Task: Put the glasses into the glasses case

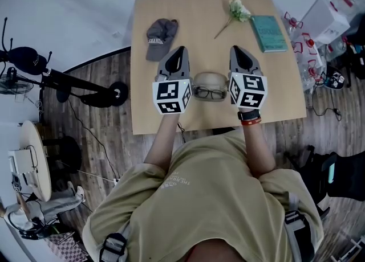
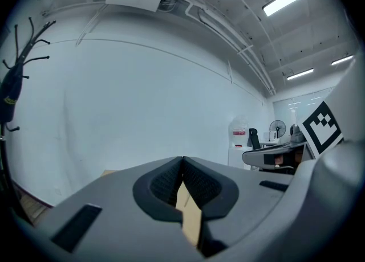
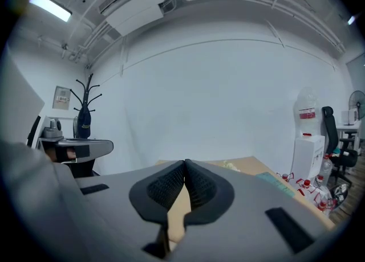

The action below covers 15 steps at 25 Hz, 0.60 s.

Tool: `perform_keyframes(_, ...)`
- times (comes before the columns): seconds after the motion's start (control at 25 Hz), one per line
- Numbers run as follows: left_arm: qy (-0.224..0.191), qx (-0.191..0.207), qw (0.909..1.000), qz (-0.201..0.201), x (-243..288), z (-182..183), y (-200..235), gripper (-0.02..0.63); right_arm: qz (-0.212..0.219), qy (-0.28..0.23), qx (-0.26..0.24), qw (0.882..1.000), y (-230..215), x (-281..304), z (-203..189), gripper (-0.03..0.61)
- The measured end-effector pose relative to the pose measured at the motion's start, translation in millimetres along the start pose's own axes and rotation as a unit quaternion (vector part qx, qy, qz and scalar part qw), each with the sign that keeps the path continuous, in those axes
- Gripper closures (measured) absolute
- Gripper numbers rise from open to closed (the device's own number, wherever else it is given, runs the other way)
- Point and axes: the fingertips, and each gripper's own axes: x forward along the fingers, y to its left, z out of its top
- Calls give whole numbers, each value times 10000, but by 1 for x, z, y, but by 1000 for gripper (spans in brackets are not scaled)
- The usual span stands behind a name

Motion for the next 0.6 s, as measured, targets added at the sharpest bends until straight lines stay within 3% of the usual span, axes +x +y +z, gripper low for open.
perform_keyframes(0.6,339,-101,9994,-1,9,-28,9,591,157,350,-9,9993,-4,20,-21,563)
